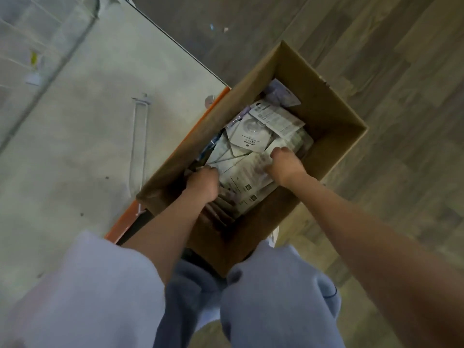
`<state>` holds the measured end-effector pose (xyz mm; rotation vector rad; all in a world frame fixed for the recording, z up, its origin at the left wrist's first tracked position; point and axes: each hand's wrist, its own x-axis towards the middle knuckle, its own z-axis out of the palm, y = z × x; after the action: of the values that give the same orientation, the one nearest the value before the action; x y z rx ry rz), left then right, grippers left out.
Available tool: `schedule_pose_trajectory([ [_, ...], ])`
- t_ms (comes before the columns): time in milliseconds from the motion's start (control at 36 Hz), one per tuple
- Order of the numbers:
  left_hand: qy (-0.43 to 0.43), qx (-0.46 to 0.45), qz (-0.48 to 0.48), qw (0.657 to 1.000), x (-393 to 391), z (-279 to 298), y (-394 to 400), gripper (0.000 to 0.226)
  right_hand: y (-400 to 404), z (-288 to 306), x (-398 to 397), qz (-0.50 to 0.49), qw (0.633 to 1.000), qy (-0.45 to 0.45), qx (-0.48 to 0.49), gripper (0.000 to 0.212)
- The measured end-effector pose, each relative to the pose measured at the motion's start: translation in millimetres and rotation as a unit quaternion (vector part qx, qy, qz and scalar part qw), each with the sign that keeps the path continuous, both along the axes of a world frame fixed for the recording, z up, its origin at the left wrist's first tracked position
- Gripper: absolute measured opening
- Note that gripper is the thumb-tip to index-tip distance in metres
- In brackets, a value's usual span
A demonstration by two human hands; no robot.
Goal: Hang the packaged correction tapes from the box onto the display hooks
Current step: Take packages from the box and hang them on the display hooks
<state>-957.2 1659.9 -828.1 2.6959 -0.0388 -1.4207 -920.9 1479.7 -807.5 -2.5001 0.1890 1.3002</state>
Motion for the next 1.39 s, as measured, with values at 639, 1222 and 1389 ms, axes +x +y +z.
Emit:
schedule_pose_trajectory([
  [639,-0.091,0.029,-0.027,0.995,-6.3,114.1,-7.2,0.033,-1.8,120.7,-25.8,-0.087,0.993,0.010,0.082,0.027],
  [1222,-0.115,-0.094,0.400,0.904,18.1,416.5,43.5,0.030,32.5,394.9,1.5,-0.267,0.937,-0.100,0.204,0.028],
  [1389,-0.173,-0.115,0.435,0.876,0.2,476.7,65.3,0.031,49.7,447.8,-29.3,-0.307,0.915,-0.132,0.226,0.021],
])
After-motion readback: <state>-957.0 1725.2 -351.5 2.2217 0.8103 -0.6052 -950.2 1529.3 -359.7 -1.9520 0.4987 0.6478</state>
